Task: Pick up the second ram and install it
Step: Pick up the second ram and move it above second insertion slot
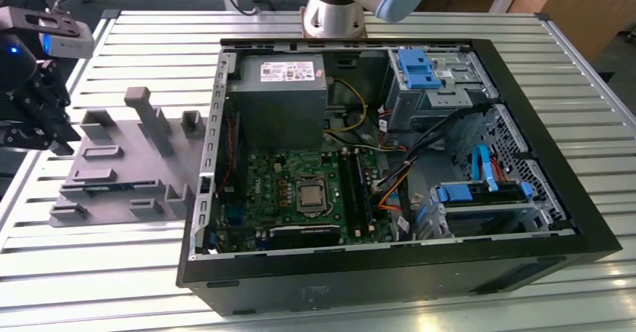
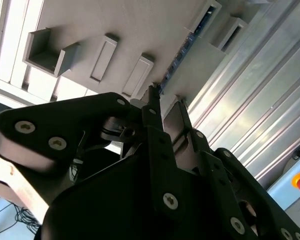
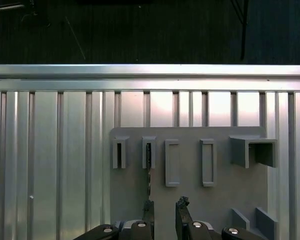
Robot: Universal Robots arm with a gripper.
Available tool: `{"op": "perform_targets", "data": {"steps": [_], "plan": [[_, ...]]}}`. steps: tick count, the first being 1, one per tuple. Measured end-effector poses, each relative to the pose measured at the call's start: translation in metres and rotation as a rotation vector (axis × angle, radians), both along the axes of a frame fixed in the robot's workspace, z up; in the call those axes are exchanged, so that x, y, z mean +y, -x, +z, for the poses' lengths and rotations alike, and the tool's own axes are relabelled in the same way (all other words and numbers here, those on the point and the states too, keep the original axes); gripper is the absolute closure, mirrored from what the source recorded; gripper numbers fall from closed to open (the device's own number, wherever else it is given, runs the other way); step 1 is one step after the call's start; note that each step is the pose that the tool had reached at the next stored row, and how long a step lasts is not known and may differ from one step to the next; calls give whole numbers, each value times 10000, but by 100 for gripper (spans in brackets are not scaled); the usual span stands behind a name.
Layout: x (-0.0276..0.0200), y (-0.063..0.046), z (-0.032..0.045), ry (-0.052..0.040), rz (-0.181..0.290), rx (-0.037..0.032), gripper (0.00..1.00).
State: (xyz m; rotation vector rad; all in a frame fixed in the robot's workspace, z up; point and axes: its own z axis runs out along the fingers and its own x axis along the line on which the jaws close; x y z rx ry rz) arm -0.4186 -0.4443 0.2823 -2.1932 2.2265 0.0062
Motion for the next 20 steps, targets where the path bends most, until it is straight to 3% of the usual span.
{"op": "perform_targets", "data": {"steps": [7,18,20], "plan": [[-57,0,-117,-1,-12,-1,69],[-58,-3,-130,2,-30,-2,68],[-58,-3,-154,4,-123,0,62]]}}
